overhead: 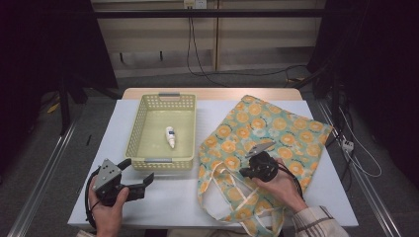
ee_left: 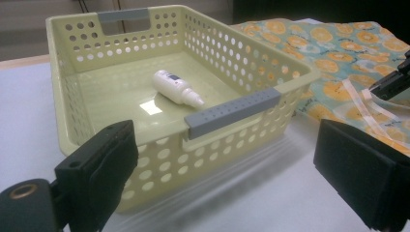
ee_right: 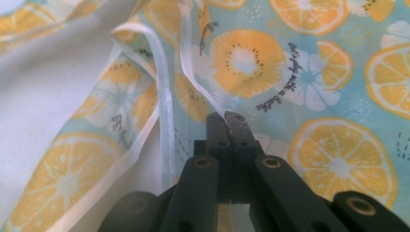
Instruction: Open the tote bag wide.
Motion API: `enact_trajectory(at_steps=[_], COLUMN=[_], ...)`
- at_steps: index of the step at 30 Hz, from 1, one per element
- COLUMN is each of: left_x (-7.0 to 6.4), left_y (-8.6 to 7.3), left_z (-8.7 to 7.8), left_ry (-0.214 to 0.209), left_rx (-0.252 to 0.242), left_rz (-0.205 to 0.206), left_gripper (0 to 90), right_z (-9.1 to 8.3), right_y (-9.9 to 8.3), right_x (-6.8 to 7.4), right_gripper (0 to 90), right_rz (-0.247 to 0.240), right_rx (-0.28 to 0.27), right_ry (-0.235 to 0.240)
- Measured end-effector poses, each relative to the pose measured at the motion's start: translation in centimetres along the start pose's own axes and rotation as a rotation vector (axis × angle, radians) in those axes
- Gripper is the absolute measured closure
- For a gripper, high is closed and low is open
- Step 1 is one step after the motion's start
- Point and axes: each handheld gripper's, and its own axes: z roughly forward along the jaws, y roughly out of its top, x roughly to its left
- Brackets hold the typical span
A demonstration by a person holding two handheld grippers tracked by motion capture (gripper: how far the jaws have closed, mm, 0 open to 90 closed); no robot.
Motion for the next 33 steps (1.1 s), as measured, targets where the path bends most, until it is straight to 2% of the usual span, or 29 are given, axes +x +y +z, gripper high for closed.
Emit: enact_trajectory(at_steps=[6, 13, 22, 27, 33], left_x=[0.0, 0.0, 0.0, 0.0, 0.0], left_y=[0.0, 0.0, 0.0, 0.0, 0.0], left_z=[0.0, 0.1, 0.1, 0.2, 0.1], left_ry=[-0.001, -0.001, -0.003, -0.003, -0.002], left_rx=[-0.002, 0.001, 0.001, 0.002, 0.001], left_rz=[-0.002, 0.003, -0.002, 0.0, -0.002], left_gripper=[7.9, 7.9, 7.9, 7.9, 7.9], right_z=[-0.9, -2.6, -5.0, -6.3, -7.2], right_y=[0.2, 0.9, 2.5, 3.3, 4.5], right_x=[-0.8, -1.1, -2.4, -3.5, -5.0], right_gripper=[90.0, 90.0, 90.0, 90.0, 90.0], right_rz=[0.066, 0.077, 0.094, 0.115, 0.151], right_rx=[-0.067, -0.142, -0.245, -0.302, -0.374], right_ry=[0.018, -0.004, -0.034, -0.056, -0.06])
